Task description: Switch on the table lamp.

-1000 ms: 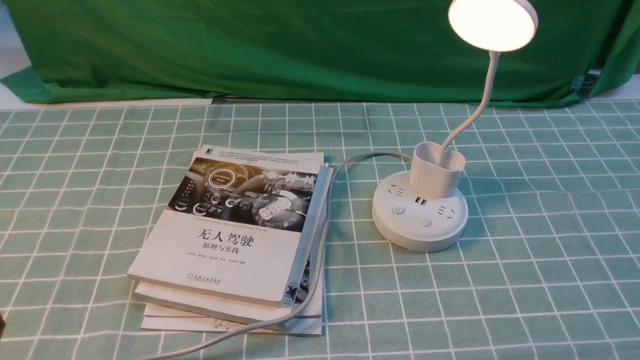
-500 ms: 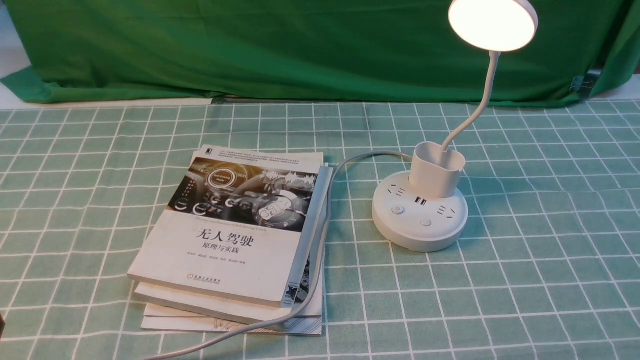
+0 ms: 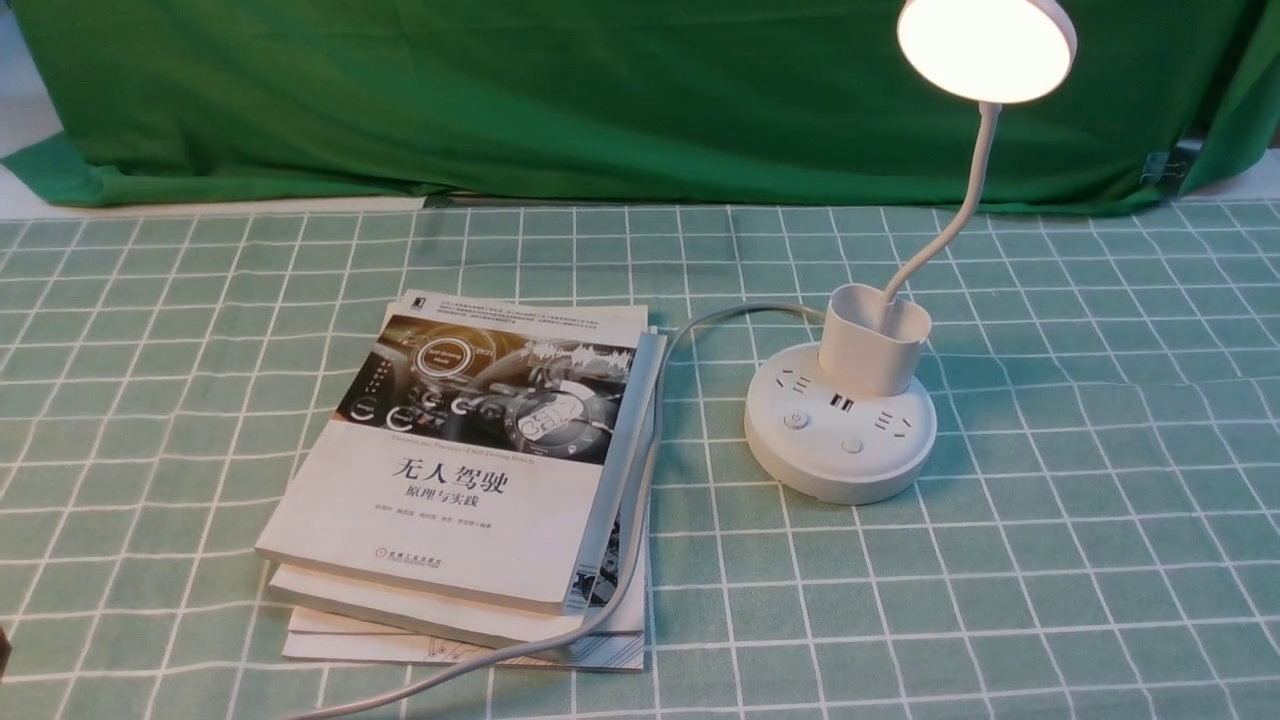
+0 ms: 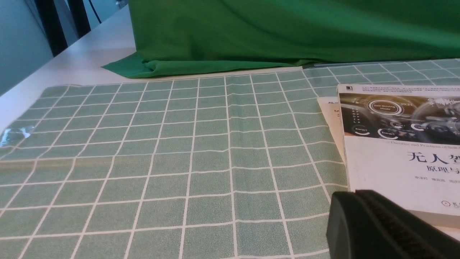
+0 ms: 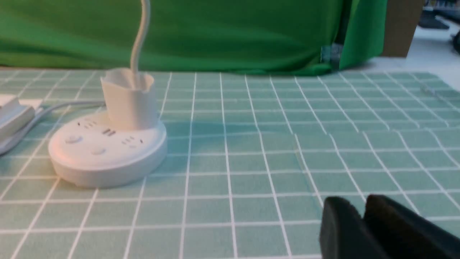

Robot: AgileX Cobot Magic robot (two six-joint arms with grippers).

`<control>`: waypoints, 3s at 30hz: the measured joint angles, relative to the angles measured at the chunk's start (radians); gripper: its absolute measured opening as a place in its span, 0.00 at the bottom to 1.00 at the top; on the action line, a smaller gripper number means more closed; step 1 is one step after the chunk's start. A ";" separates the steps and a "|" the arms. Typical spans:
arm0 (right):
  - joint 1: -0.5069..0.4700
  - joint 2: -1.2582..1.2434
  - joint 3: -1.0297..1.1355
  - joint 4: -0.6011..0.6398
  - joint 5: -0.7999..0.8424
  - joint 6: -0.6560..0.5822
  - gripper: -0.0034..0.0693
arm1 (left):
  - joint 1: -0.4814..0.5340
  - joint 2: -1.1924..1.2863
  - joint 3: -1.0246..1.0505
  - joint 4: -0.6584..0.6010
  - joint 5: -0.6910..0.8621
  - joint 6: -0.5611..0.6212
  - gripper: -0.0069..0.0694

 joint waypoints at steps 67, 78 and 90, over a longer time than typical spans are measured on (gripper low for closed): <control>0.000 0.000 0.000 0.000 0.014 0.001 0.37 | 0.000 0.000 0.000 0.000 0.000 0.000 0.12; 0.000 0.000 0.000 0.000 0.014 0.001 0.37 | 0.000 0.000 0.000 0.000 0.000 0.000 0.12; 0.000 0.000 0.000 0.000 0.014 0.001 0.37 | 0.000 0.000 0.000 0.000 0.000 0.000 0.12</control>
